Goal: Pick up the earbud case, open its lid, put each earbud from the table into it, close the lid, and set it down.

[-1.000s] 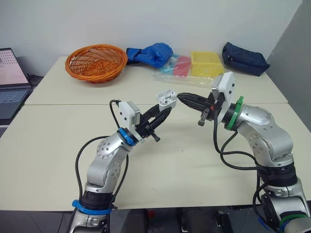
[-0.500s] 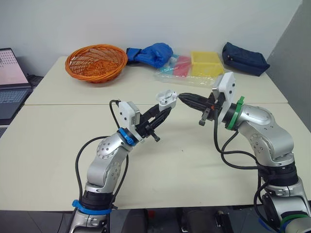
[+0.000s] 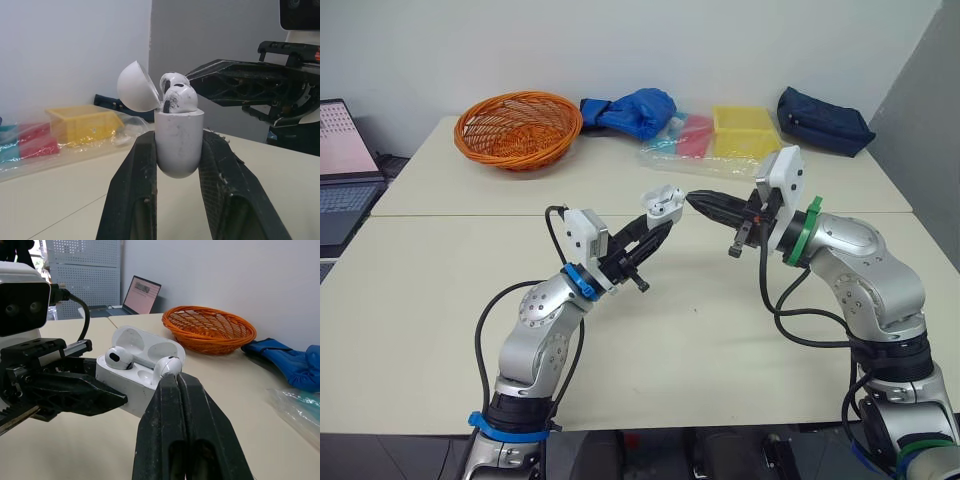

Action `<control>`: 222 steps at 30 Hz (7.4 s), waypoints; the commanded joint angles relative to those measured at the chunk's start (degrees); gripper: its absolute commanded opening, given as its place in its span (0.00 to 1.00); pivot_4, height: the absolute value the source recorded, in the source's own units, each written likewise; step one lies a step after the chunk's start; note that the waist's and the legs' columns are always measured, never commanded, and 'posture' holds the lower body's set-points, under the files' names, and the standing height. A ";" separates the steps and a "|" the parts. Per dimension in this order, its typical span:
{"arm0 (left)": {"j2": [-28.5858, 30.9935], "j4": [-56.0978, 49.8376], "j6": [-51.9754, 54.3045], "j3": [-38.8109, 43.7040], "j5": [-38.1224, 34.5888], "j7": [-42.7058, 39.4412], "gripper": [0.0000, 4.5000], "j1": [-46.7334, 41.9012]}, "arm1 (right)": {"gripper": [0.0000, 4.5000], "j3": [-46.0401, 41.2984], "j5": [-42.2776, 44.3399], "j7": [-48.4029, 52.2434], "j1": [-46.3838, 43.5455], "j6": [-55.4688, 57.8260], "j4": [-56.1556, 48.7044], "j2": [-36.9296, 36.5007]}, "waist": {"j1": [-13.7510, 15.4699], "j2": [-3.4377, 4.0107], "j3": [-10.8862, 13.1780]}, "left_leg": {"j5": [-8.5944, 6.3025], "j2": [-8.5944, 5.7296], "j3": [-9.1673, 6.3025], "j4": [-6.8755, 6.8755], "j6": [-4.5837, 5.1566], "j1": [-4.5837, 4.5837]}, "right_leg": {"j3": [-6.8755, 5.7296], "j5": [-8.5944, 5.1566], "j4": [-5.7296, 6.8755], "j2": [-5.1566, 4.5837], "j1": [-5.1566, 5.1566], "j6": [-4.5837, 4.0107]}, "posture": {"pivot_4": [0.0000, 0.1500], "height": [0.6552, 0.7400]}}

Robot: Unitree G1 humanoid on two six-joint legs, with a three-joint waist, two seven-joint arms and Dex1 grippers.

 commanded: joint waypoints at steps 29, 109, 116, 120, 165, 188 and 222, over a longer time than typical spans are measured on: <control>0.06 -2.37 -0.92 -0.28 -0.35 -0.08 0.17 -0.32 | 0.00 -3.64 1.66 0.15 -1.47 0.70 0.77 -0.90 | 0.00 0.00 0.00 | 0.00 0.00 0.00 0.00 0.00 0.00 | 0.01 0.00 0.00 0.00 0.00 0.00 | 1.00 1.00; 0.63 -2.28 -0.08 -0.87 -1.06 -3.72 0.17 -1.48 | 0.00 -4.91 15.97 11.88 -12.43 18.47 15.21 -3.19 | -0.10 0.00 0.01 | -0.01 0.01 -0.02 -0.03 0.01 -0.02 | -0.01 -0.04 -0.01 0.01 -0.02 -0.06 | 1.00 1.00; 0.69 -2.62 0.16 -0.67 -1.33 -3.65 0.17 -1.02 | 0.00 -6.30 14.69 12.11 -14.43 17.53 19.08 -5.17 | -0.09 0.00 0.01 | -0.01 0.01 -0.01 -0.02 0.01 -0.02 | 0.00 -0.04 -0.01 0.01 -0.02 -0.06 | 1.00 1.00; 1.01 -2.68 0.21 -0.46 -1.48 -3.92 0.17 -0.58 | 0.00 -7.29 15.58 12.38 -15.74 18.80 19.76 -6.92 | -0.08 0.00 0.01 | -0.01 0.00 0.00 -0.03 0.02 -0.03 | 0.00 -0.04 -0.05 0.00 -0.02 -0.06 | 1.00 1.00; 3.31 -1.17 2.50 0.34 -2.40 -6.23 0.17 -2.57 | 0.01 -2.59 11.48 18.55 -22.50 25.01 17.87 -6.90 | 0.01 0.00 0.01 | -0.02 0.02 -0.01 -0.06 0.04 -0.11 | -0.05 -0.04 -0.06 0.01 -0.10 -0.06 | 1.00 1.00; 1.98 16.03 55.94 13.32 -21.03 12.24 0.17 -10.48 | 1.00 -0.23 -4.17 23.42 11.04 -20.54 4.22 -9.86 | -0.23 -0.07 0.03 | -0.02 0.01 -0.15 0.02 0.03 0.02 | -0.15 -0.03 0.02 0.04 0.04 0.02 | 1.00 1.00; 35.54 1.62 8.61 23.10 3.91 -7.34 0.99 12.64 | 1.00 -2.52 -7.28 22.71 8.34 -28.28 19.99 -12.19 | 0.15 -0.18 0.10 | -0.03 0.09 0.07 -0.21 -0.01 0.08 | 0.06 -0.28 -0.01 -0.27 -0.05 -0.46 | 1.00 1.00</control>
